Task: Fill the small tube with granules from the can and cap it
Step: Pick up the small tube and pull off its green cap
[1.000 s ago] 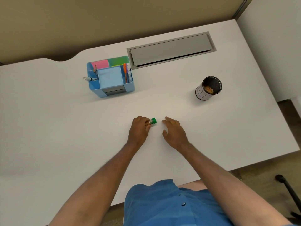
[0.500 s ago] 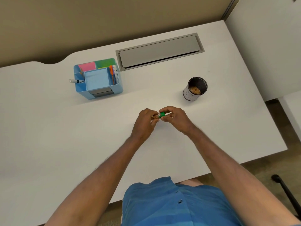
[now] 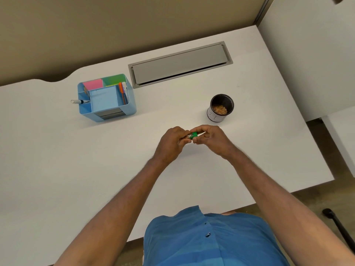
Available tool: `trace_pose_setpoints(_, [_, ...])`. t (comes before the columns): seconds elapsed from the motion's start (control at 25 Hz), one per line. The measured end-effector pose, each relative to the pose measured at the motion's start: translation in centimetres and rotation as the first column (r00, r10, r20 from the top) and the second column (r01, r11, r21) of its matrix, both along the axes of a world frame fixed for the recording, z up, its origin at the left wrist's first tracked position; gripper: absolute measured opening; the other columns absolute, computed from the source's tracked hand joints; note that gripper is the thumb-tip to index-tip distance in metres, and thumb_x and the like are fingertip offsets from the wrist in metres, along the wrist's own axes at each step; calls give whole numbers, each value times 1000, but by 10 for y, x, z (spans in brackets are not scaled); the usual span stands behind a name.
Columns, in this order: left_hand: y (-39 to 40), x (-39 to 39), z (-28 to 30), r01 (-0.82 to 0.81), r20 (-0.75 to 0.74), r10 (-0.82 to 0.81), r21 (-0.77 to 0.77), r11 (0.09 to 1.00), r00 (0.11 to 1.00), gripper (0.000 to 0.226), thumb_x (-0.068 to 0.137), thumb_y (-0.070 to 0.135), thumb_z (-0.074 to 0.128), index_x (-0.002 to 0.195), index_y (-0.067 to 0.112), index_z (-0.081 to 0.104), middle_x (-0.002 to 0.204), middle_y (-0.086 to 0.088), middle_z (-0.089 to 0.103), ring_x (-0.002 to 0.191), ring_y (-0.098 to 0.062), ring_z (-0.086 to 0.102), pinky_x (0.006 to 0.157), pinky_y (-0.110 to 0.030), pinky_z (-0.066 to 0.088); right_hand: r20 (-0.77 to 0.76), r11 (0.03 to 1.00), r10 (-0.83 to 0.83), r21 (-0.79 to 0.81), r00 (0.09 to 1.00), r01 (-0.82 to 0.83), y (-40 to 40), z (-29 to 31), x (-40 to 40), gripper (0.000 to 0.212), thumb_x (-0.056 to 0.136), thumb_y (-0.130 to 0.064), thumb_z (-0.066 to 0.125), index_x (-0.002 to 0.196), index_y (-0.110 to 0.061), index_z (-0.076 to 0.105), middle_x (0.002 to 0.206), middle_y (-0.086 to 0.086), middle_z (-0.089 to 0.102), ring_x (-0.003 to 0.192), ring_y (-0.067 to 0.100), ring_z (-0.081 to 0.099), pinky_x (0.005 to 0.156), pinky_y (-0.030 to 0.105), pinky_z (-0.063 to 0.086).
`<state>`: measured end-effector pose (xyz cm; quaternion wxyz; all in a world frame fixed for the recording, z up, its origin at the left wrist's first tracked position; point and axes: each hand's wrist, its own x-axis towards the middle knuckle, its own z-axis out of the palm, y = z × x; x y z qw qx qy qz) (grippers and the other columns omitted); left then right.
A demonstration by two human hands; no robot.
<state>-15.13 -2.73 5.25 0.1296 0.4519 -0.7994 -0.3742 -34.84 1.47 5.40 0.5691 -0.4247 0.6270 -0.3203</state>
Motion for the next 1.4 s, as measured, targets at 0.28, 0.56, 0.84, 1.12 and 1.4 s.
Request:
trace_pose_setpoints(0.28, [9, 2, 4, -45, 71, 47, -31, 999, 996, 20, 98, 24, 64, 113, 14, 73, 94, -8, 66, 91, -23, 56, 77, -44, 52, -80, 999, 31, -29, 996, -33, 0, -3, 8, 25, 90, -8, 76, 109, -24, 77, 97, 4, 81, 87, 15, 79, 92, 36, 61])
trace_pose_setpoints(0.56, [13, 16, 6, -59, 58, 61, -25, 998, 996, 21, 98, 24, 65, 114, 15, 74, 94, -8, 67, 91, -24, 56, 78, -44, 51, -70, 995, 99, 2, 993, -99, -2, 2, 15, 26, 90, -10, 77, 114, -19, 76, 96, 4, 82, 92, 17, 79, 96, 42, 61])
trace_pose_setpoints(0.84, [16, 26, 7, -72, 57, 73, -25, 997, 996, 21, 97, 24, 65, 114, 15, 74, 94, -7, 68, 91, -23, 56, 78, -43, 51, -130, 994, 111, 0, 985, -112, 0, 5, 28, 26, 90, -12, 77, 114, -22, 76, 93, 0, 82, 89, 12, 79, 94, 39, 61])
trace_pose_setpoints(1.12, [12, 36, 10, -118, 25, 118, 0, 993, 993, 26, 95, 23, 70, 119, 14, 73, 100, -7, 72, 92, -22, 61, 84, -43, 53, -113, 994, 105, -26, 988, -109, -5, 9, 34, 26, 89, -11, 77, 112, -24, 76, 102, -6, 79, 93, 10, 77, 91, 31, 57])
trace_pose_setpoints(1.4, [9, 50, 5, -250, 24, 249, 61, 966, 968, 29, 92, 25, 73, 120, 16, 73, 107, -3, 72, 94, -19, 64, 85, -43, 56, -123, 998, 9, -53, 992, -16, -4, -5, 34, 26, 89, -14, 77, 109, -30, 70, 118, -5, 70, 84, 0, 71, 69, 13, 52])
